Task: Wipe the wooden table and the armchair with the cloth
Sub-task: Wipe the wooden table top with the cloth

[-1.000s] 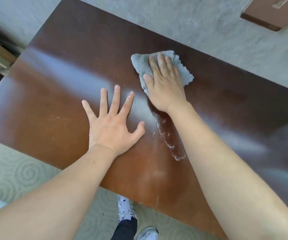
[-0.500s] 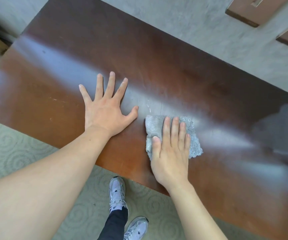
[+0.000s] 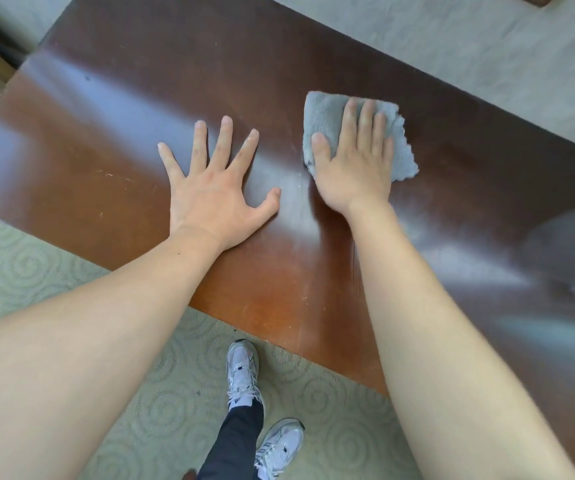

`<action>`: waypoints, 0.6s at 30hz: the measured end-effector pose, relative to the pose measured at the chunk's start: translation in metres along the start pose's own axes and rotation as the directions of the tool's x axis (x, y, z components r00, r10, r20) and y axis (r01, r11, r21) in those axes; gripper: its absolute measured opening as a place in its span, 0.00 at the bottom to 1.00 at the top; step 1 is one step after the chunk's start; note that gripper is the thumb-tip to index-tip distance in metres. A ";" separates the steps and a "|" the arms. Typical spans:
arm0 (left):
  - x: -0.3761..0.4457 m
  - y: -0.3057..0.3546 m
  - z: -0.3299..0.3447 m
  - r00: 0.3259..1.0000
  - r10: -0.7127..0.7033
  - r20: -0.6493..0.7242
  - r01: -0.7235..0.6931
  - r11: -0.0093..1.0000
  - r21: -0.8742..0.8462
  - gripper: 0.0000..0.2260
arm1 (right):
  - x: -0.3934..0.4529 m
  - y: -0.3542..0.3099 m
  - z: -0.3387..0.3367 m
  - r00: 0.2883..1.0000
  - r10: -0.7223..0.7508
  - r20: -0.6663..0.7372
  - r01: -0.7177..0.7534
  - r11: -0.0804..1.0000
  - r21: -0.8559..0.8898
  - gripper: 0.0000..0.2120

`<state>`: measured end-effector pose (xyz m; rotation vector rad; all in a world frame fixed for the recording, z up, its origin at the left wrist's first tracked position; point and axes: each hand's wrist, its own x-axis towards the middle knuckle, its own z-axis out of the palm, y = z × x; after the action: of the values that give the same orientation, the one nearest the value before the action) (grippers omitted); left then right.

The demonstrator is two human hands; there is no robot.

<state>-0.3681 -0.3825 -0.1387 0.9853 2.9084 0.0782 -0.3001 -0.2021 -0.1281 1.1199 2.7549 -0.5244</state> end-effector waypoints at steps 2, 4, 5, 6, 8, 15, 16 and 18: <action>0.000 0.001 -0.001 1.000 -0.001 0.001 0.001 1.000 -0.003 0.37 | -0.045 0.004 0.010 1.000 -0.001 -0.012 0.001 1.000 0.007 0.33; 0.000 0.001 -0.002 1.000 0.001 0.005 -0.001 1.000 -0.009 0.37 | -0.106 0.008 0.023 1.000 -0.012 -0.028 0.012 1.000 0.008 0.34; 0.000 0.001 -0.002 1.000 0.004 0.006 -0.004 1.000 -0.009 0.37 | -0.138 0.010 0.028 0.999 -0.013 -0.037 0.014 1.000 0.005 0.33; 0.000 0.001 -0.002 1.000 0.005 0.007 -0.005 1.000 -0.007 0.37 | -0.168 0.012 0.034 0.999 -0.010 -0.037 0.010 1.000 0.000 0.33; -0.001 0.000 -0.001 1.000 0.003 0.003 -0.003 1.000 -0.014 0.37 | -0.209 0.016 0.044 1.000 0.009 -0.023 -0.009 1.000 -0.021 0.33; 0.000 0.000 -0.002 1.000 -0.004 0.008 0.004 1.000 0.003 0.37 | -0.117 0.000 0.031 0.998 0.041 -0.052 -0.045 0.997 -0.063 0.34; 0.001 0.000 -0.002 1.000 -0.005 0.011 0.005 1.000 0.004 0.38 | -0.089 -0.003 0.026 0.996 0.052 -0.068 -0.056 0.997 -0.057 0.34; -0.001 0.001 -0.001 1.000 -0.005 0.010 0.005 1.000 -0.004 0.38 | -0.029 -0.007 0.014 0.997 0.061 -0.051 -0.063 0.997 -0.037 0.33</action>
<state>-0.3674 -0.3824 -0.1372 0.9758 2.9006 0.0790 -0.2846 -0.2304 -0.1323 1.2208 2.7489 -0.4396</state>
